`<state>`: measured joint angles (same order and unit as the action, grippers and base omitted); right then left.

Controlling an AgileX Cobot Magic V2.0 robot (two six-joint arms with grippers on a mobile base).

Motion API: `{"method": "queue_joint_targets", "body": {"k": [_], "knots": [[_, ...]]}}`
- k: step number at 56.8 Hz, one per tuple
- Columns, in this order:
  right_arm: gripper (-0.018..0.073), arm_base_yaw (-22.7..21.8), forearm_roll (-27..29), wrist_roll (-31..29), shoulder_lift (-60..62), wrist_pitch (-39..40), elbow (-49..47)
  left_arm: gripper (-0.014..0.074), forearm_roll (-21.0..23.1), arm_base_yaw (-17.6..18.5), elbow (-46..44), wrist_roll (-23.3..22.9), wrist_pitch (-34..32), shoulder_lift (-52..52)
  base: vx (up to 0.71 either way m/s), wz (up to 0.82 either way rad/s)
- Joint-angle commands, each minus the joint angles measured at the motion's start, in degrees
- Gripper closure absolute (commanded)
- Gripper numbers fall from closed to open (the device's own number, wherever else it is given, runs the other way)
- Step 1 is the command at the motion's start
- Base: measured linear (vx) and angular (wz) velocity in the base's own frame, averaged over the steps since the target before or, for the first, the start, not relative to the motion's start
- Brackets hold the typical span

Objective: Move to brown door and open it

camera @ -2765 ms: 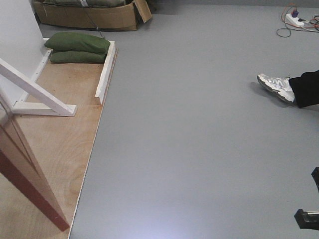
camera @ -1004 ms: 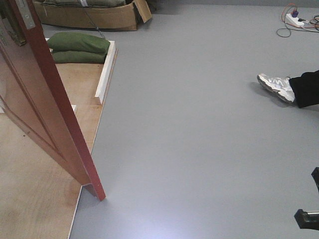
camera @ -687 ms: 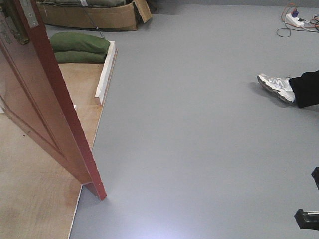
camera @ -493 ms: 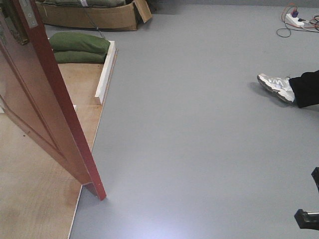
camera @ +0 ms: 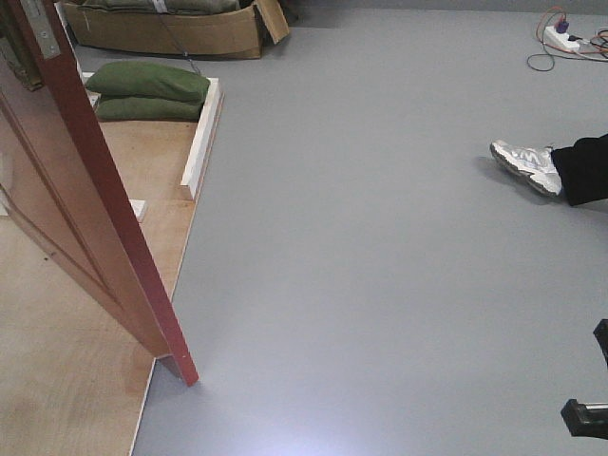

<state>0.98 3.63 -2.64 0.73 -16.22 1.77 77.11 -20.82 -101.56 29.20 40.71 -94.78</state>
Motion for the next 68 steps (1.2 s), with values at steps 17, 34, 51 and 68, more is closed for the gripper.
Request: {"method": "queue_joint_targets", "body": {"k": [17, 34, 51, 68], "knots": [[0.0559, -0.03, -0.01, -0.32, 0.61, 4.72, 0.39, 0.06, 3.27, 0.17, -1.83, 0.11, -1.05, 2.46, 0.0, 0.0], [0.0559, -0.03, -0.01, -0.32, 0.61, 4.72, 0.39, 0.06, 3.27, 0.17, -1.83, 0.11, -1.05, 2.46, 0.01, -0.02], [0.0559, -0.03, -0.01, -0.32, 0.61, 4.72, 0.39, 0.06, 3.27, 0.17, -1.83, 0.11, -1.05, 2.46, 0.03, -0.03], [0.0559, -0.03, -0.01, -0.32, 0.61, 4.72, 0.39, 0.06, 3.27, 0.17, -1.83, 0.11, -1.05, 2.46, 0.07, -0.06]]}}
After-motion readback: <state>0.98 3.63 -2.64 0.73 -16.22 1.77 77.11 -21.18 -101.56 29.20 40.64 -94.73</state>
